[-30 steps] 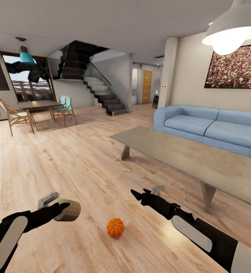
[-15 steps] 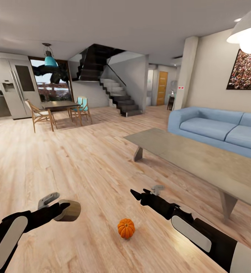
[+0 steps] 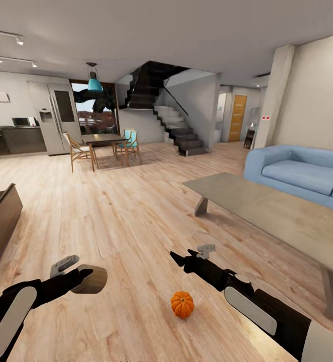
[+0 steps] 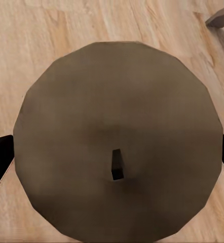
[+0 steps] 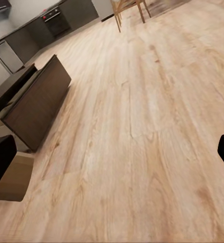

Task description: Place each of the two pumpkins and all three candles from the living room inside a cabinet in the living room (use any cabinet), then make sure every cabinet is closed, and position the cauldron so it is next to a table in the living room.

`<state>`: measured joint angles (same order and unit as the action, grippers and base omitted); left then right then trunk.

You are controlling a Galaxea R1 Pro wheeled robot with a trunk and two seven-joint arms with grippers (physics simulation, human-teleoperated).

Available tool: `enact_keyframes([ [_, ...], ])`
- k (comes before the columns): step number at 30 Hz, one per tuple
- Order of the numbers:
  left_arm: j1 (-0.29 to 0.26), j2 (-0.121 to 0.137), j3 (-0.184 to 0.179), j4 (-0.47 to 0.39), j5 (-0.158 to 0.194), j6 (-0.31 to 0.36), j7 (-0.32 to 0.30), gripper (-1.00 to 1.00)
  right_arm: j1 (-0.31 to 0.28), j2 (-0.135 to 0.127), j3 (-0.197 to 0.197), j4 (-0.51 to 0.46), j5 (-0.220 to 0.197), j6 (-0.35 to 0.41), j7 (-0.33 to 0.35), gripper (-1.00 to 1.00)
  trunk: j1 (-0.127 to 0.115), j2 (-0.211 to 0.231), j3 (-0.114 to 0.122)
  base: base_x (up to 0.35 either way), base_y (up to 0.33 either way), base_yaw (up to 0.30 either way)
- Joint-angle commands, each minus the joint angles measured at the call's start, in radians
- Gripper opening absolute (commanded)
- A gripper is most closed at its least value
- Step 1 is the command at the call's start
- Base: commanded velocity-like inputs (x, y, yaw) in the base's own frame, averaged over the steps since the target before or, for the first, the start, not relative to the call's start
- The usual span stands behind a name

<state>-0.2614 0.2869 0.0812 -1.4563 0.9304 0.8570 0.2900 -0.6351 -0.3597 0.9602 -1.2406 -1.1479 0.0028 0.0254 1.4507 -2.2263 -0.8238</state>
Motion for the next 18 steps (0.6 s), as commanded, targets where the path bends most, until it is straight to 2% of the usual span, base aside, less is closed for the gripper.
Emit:
enact_keyframes([
  [1, -0.001, 0.000, 0.000, -0.001, 0.013, 0.003, 0.009, -1.00, -0.001, -0.001, 0.002, -0.001, -0.010, 0.000, 0.002, 1.00, 0.000, -0.001, -0.001, -0.019, 0.000, 0.271],
  [18, -0.001, 0.000, 0.000, -0.001, 0.014, 0.002, 0.009, -1.00, -0.001, 0.001, 0.003, 0.000, -0.009, 0.000, 0.001, 1.00, 0.000, -0.001, -0.001, -0.002, 0.000, 0.274],
])
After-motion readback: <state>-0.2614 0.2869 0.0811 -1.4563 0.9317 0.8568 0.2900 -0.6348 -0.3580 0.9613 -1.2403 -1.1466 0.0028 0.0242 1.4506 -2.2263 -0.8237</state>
